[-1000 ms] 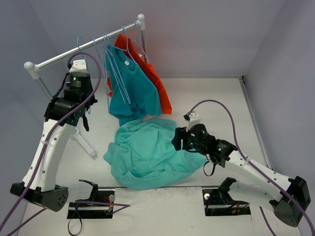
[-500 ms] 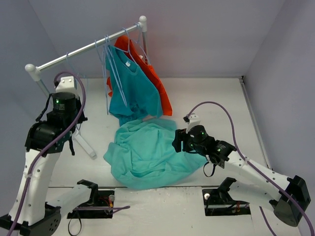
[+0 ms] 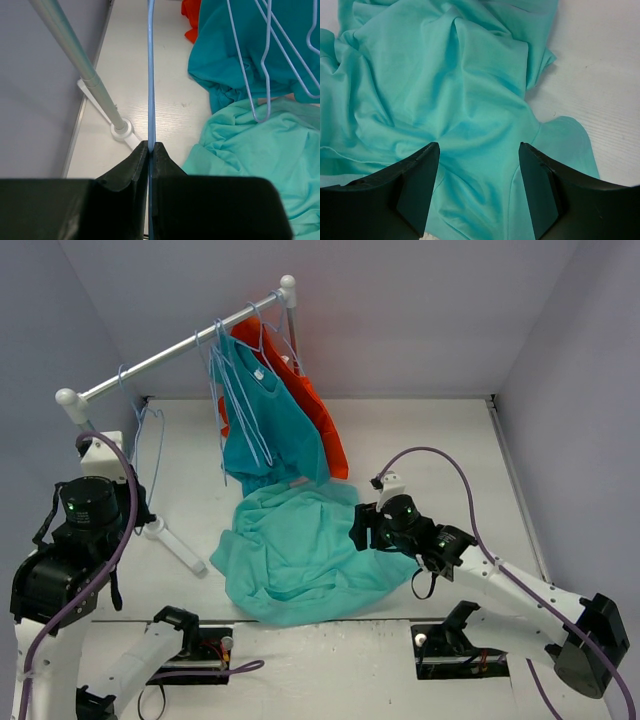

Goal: Place the t-shirt on the hanger
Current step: Pick up the hanger from the clothesline.

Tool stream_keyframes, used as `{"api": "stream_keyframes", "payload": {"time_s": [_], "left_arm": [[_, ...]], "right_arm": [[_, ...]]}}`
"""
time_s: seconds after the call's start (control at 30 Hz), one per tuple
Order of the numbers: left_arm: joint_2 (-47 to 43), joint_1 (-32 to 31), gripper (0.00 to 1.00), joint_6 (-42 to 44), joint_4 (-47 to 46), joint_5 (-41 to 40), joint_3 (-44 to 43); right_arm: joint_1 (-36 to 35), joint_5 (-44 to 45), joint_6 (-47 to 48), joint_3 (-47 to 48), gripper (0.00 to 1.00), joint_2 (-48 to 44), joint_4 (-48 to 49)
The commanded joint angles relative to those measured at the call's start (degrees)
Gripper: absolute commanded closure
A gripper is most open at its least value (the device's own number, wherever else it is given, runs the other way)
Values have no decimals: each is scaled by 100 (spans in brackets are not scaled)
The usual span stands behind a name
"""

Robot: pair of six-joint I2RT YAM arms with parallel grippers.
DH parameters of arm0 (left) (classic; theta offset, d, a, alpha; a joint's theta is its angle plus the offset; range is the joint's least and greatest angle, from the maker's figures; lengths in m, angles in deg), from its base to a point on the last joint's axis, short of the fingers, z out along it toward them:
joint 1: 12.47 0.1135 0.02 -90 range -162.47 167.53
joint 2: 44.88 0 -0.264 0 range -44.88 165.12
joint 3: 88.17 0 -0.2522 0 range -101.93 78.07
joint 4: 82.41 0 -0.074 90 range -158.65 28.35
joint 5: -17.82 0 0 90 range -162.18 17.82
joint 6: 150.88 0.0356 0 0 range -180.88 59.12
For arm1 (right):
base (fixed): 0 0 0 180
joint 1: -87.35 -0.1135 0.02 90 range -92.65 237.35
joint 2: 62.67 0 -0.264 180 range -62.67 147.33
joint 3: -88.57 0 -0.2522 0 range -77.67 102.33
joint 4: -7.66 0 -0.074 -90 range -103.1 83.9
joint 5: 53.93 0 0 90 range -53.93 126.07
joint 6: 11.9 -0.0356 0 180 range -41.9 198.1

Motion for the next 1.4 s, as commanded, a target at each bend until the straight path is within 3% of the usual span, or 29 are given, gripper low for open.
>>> {"api": "stream_keyframes", "payload": {"time_s": [0.0,0.3,0.47,0.97,1.23,1.37], "left_arm": [[187,23,100,325,-526,-174,-146],[223,28,100,577,-1923,-496,-42],[37,23,100,678,-2178,-364,-249],[-919,-51,100,437,-523,1128,13],[-706,-268,100,745,467,2352,-143],[-401,-374,100,885,975,2457,-279]], "right_arm": [[-24,-35,-20,130,39,123,221],[-30,-40,-20,93,38,82,216],[-33,-26,3,38,38,53,225],[-33,-92,155,37,38,61,216],[-42,-154,173,81,38,157,216],[-43,-145,191,112,38,247,213]]}}
